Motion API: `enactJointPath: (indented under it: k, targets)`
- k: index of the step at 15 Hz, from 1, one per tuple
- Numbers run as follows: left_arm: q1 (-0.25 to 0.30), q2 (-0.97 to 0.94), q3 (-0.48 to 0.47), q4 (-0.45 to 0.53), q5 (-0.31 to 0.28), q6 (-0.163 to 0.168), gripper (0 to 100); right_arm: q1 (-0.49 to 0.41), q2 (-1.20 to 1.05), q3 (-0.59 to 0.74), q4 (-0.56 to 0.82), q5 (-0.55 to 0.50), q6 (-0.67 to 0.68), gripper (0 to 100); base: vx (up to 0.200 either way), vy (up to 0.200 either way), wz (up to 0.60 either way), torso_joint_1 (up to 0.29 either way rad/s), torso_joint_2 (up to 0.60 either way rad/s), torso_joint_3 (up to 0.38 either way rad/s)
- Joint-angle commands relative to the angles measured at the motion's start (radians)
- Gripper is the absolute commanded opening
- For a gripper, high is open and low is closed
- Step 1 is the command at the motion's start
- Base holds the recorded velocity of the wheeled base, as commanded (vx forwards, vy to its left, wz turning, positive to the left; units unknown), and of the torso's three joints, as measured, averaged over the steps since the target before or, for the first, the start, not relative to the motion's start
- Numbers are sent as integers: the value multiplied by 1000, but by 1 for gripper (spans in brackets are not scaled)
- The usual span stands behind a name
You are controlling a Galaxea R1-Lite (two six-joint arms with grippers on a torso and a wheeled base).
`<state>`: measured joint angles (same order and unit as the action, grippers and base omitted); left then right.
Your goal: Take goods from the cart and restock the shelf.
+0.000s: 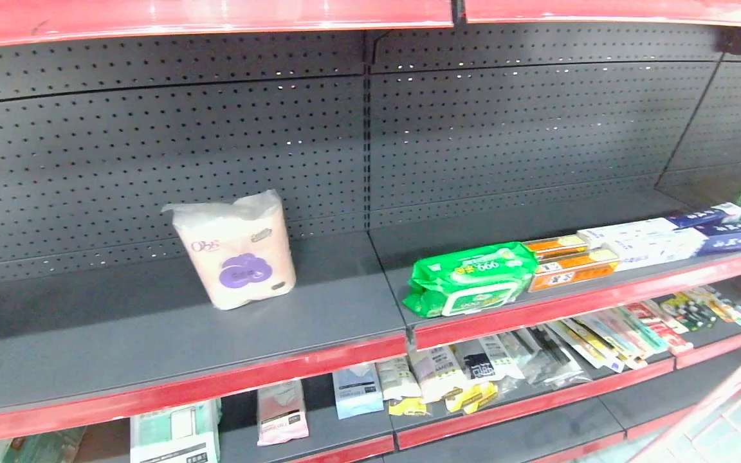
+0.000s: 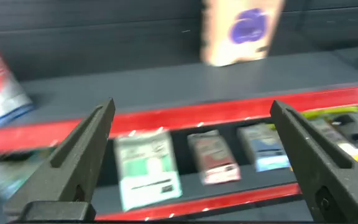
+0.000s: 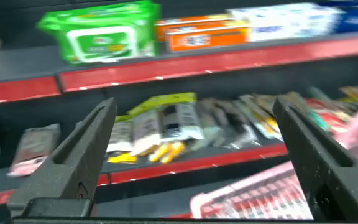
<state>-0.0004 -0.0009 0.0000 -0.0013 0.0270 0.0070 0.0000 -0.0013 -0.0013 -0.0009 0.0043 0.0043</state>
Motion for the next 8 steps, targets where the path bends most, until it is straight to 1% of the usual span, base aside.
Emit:
enactJointPath:
  k: [1,8]
  targets:
    - [0,1,0,0,-1,-1,100,0,1,0,-1,0,0,100,0,0,-600,2,2,2]
    - [0,1,0,0,-2,-1,100,0,1,0,-1,2,0,100,0,0,-600,4,2,2]
